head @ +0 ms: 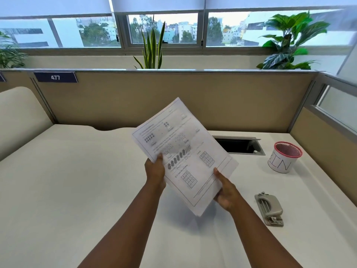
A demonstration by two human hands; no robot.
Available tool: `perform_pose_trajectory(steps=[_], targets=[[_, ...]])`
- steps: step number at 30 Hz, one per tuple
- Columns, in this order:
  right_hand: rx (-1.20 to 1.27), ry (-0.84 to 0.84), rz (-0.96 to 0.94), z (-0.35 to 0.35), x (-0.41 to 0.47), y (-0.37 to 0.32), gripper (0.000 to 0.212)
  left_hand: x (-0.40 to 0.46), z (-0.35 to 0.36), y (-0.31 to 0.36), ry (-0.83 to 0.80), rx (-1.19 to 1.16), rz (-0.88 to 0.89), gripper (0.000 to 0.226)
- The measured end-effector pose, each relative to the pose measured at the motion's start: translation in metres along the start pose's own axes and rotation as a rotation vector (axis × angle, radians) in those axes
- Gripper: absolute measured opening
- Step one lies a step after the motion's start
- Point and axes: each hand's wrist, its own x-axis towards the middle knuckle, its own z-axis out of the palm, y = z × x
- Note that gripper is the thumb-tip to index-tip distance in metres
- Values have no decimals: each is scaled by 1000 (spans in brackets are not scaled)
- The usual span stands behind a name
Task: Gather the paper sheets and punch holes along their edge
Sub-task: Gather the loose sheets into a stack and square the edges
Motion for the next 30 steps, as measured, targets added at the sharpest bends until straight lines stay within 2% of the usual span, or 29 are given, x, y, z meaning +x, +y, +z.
perform_pose_trajectory(steps=[2, 3, 6, 10, 13, 16, 18, 20, 23, 26, 30], targets=[[36, -96, -3, 1, -1, 5, 16, -2, -2, -5, 36, -51, -21, 32], [12, -96, -41, 2, -1, 6, 20, -2, -4, -7, 38, -66, -36, 33], [-106, 19, -212, 3, 0, 3, 40, -3, -14, -11, -28, -56, -50, 36], [-291, 150, -409, -7, 3, -14, 41, 14, -40, 0, -91, -136, 21, 41], [-358, 163, -532, -15, 1, -26, 37, 30, -59, 13, -129, 59, 31, 46], [-386, 140, -621, -16, 0, -29, 34, 36, -65, 17, -221, 404, 90, 29], [-388, 128, -635, -15, 0, -26, 24, 35, -63, 12, -229, 551, 125, 25], [-380, 127, -643, -13, 0, -22, 13, 33, -60, 8, -185, 578, 154, 26], [-389, 110, -635, -11, 1, -17, 16, 28, -58, 3, -218, 507, 165, 23], [-437, 86, -603, -16, 3, -9, 32, 22, -62, -6, -229, 482, 150, 32], [-471, 93, -544, -28, 9, 3, 41, 18, -70, -25, -215, 469, 92, 25]])
